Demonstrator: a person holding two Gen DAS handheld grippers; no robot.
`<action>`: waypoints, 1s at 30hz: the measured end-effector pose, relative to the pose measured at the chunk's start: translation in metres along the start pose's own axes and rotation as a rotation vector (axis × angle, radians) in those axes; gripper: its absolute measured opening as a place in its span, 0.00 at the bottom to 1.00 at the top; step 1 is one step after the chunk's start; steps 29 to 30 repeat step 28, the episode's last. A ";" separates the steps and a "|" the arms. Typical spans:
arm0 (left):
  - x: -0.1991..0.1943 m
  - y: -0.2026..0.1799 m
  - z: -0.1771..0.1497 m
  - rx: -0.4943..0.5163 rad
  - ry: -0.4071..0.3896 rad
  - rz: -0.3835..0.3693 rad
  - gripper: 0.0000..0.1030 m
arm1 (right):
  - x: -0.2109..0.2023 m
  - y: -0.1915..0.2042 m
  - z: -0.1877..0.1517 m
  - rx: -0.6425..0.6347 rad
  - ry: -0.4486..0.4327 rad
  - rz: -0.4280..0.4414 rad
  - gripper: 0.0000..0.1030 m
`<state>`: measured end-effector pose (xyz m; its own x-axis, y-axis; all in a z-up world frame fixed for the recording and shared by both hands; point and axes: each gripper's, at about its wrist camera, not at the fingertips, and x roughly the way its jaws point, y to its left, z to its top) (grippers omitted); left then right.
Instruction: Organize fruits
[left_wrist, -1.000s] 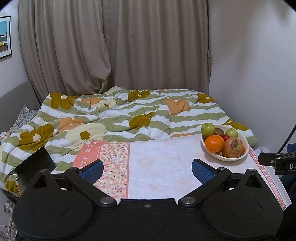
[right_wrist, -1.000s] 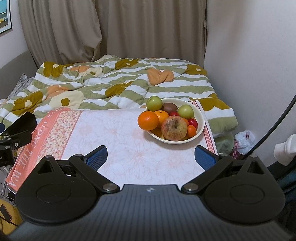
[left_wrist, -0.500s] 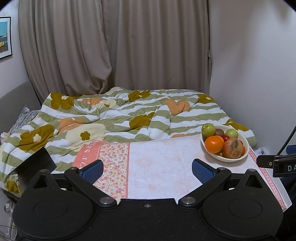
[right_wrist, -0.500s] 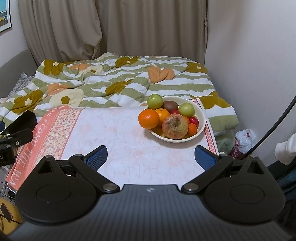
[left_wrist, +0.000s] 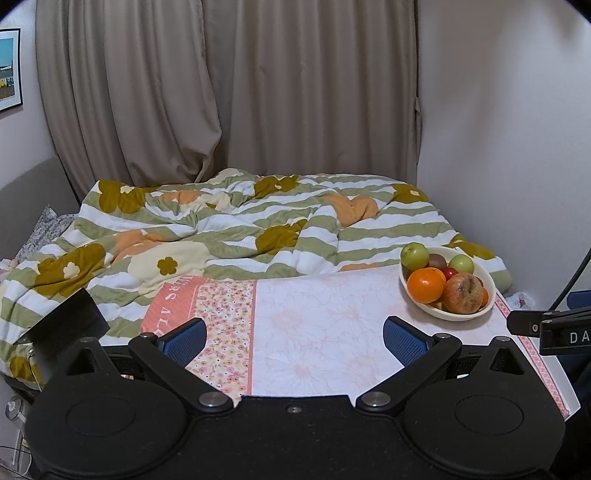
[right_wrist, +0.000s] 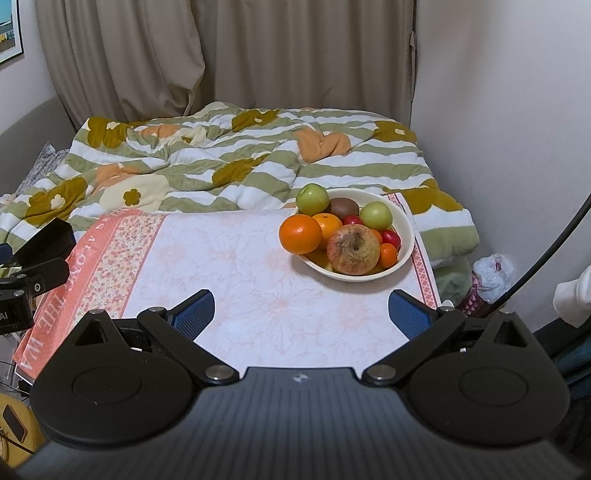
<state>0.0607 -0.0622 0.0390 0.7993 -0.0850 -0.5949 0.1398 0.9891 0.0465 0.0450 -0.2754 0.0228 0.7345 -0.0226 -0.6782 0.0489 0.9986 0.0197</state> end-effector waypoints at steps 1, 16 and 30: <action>0.000 0.000 0.000 0.000 0.001 0.000 1.00 | 0.000 0.000 0.000 0.001 0.001 -0.001 1.00; 0.000 0.004 0.001 -0.009 -0.018 0.010 1.00 | 0.002 0.003 0.000 0.003 0.004 0.001 1.00; 0.013 0.002 0.002 -0.030 0.009 0.036 1.00 | 0.019 0.002 0.008 0.000 0.039 0.016 1.00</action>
